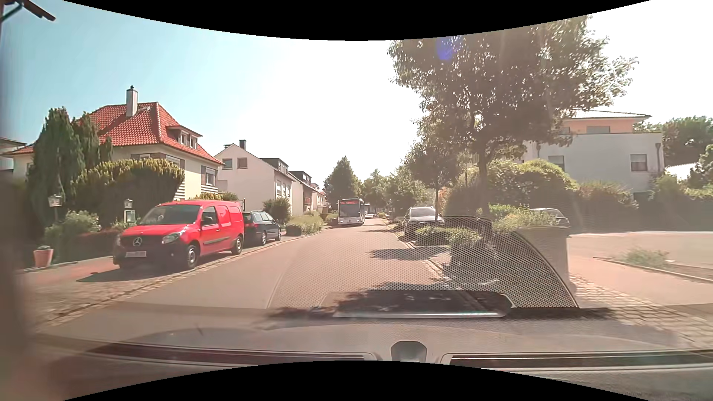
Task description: Follow the waypoints while adhering to traffic rules and regulations
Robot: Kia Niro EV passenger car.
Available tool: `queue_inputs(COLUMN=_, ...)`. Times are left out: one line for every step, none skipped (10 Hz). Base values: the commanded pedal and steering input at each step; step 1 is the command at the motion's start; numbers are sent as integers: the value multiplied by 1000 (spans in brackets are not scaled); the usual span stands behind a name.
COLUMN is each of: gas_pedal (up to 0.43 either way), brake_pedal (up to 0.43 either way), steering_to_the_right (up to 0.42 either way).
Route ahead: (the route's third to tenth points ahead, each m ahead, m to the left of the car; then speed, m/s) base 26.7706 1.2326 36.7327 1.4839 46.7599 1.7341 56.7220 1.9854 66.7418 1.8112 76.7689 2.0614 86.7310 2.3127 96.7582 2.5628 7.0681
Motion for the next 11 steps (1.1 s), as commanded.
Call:
queue_inputs(gas_pedal=138, brake_pedal=6, steering_to_the_right=4)
queue_inputs(gas_pedal=138, brake_pedal=6, steering_to_the_right=3)
queue_inputs(gas_pedal=138, brake_pedal=6, steering_to_the_right=1)
queue_inputs(gas_pedal=138, brake_pedal=6, steering_to_the_right=0)
queue_inputs(gas_pedal=150, brake_pedal=6, steering_to_the_right=0)
queue_inputs(gas_pedal=150, brake_pedal=6, steering_to_the_right=1)
queue_inputs(gas_pedal=150, brake_pedal=6, steering_to_the_right=1)
queue_inputs(gas_pedal=150, brake_pedal=6, steering_to_the_right=1)
queue_inputs(gas_pedal=150, brake_pedal=6, steering_to_the_right=0)
queue_inputs(gas_pedal=150, brake_pedal=6, steering_to_the_right=1)
queue_inputs(gas_pedal=150, brake_pedal=6, steering_to_the_right=1)
